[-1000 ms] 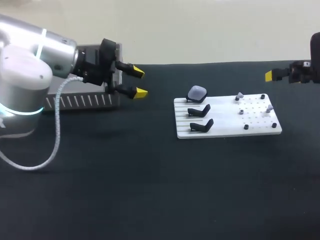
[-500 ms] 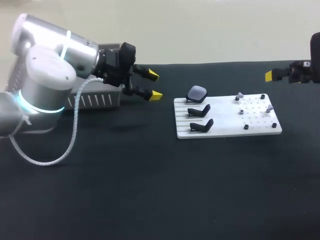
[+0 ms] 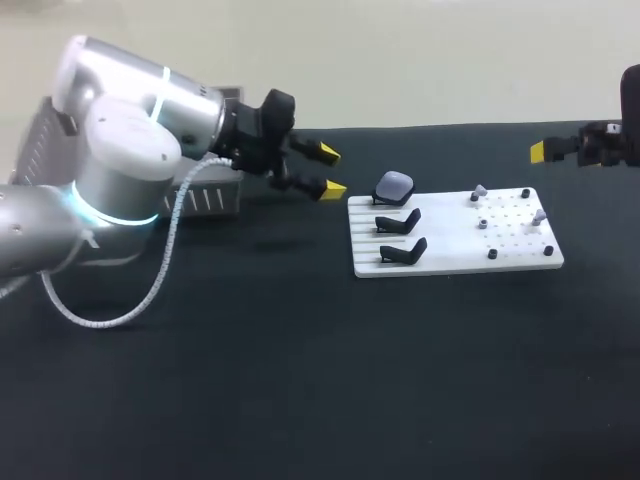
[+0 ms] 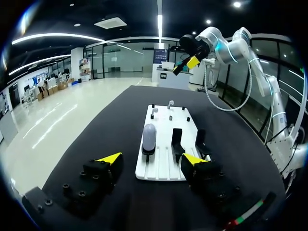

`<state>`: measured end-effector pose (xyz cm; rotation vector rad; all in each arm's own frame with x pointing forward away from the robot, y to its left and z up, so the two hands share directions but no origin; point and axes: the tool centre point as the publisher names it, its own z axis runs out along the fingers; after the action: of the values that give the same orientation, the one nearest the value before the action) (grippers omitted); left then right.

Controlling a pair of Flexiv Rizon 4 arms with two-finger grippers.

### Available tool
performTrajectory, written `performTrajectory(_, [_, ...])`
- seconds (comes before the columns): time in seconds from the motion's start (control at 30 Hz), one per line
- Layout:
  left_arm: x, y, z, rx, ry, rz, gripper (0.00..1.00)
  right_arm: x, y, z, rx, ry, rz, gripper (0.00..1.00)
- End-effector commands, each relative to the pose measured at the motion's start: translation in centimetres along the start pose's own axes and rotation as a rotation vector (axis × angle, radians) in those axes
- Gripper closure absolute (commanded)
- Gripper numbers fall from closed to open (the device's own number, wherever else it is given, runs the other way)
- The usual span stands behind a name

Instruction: Pick up each earbud case from the left stands, insert the matching earbuds, close the lid, and place the case in the box.

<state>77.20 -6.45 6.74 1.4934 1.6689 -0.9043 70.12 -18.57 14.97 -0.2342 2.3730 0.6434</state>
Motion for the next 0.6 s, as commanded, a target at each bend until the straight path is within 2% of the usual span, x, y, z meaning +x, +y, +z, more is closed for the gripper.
performTrajectory(0.03, [0.0, 1.1, 1.0, 0.023, 0.004, 0.013, 0.22, 0.0, 0.0, 0.0, 0.0, 0.0, 0.0, 0.0])
performTrajectory(0.2, [-0.2, 1.3, 2.1, 0.04, 0.004, 0.018, 0.29, 0.0, 0.0, 0.0, 0.0, 0.0, 0.0, 0.0])
performTrajectory(0.4, [0.0, 1.4, 3.1, 0.065, 0.007, 0.001, 0.27, 0.0, 0.0, 0.0, 0.0, 0.0, 0.0, 0.0])
performTrajectory(0.6, [0.2, 0.8, 3.9, 0.091, 0.005, -0.006, 0.3, 0.0, 0.0, 0.0, 0.0, 0.0, 0.0, 0.0])
